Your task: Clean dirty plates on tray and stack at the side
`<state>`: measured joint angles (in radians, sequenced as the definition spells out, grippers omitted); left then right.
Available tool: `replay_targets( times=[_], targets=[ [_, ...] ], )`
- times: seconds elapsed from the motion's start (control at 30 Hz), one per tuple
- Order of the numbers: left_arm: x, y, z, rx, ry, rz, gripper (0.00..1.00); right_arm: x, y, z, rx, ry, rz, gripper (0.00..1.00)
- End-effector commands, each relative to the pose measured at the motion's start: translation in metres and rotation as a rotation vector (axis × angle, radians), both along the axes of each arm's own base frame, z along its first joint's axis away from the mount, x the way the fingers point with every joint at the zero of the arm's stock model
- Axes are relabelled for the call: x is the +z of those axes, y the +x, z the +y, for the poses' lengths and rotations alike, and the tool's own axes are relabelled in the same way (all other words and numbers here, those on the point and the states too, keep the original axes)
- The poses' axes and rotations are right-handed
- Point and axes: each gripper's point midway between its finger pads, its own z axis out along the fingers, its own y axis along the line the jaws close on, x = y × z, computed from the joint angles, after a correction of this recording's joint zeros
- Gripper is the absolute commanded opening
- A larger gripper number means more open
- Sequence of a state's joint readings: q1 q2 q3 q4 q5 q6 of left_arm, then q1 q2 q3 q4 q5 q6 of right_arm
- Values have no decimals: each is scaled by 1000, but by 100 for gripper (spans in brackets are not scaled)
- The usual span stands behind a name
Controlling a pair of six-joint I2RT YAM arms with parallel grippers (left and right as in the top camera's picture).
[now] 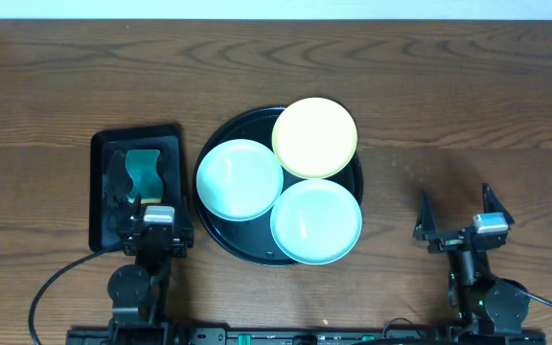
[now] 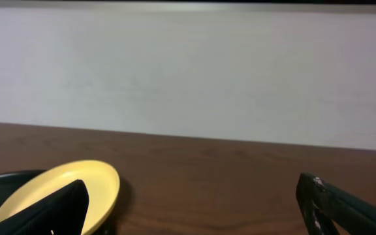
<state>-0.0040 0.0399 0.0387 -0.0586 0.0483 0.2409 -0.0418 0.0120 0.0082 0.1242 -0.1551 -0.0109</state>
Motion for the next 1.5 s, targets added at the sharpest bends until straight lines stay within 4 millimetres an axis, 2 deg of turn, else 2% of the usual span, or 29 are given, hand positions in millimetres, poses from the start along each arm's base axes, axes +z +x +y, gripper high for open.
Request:
replay_targets(
  times=[0.0, 0.23, 0.43, 0.7, 0.87, 0.97, 1.2, 1.37, 1.47],
  targets=[
    [19, 0, 2, 12, 14, -11, 77, 6, -1, -6, -27, 11, -28, 99],
    [29, 10, 2, 8, 15, 70, 77, 26, -5, -5, -27, 10, -82, 99],
    [59, 25, -3, -18, 10, 125, 77, 47, -10, -5, -26, 8, -121, 99],
    [80, 32, -14, -78, -10, 308, 77, 66, -15, -4, -22, 7, -121, 99],
    [94, 33, -14, -77, -13, 411, 77, 78, -9, 0, 2, 4, -86, 99],
    [99, 32, -15, -86, -22, 480, 77, 85, 0, 8, 54, -1, -44, 99],
    [115, 34, -37, -202, -86, 621, 77, 97, 36, 27, 176, 8, 150, 99],
    [110, 35, -41, -214, -111, 770, 77, 97, 66, 38, 255, 41, 358, 99],
    [104, 36, -48, -249, -144, 844, 77, 88, 83, 39, 268, 74, 534, 99]
  ],
)
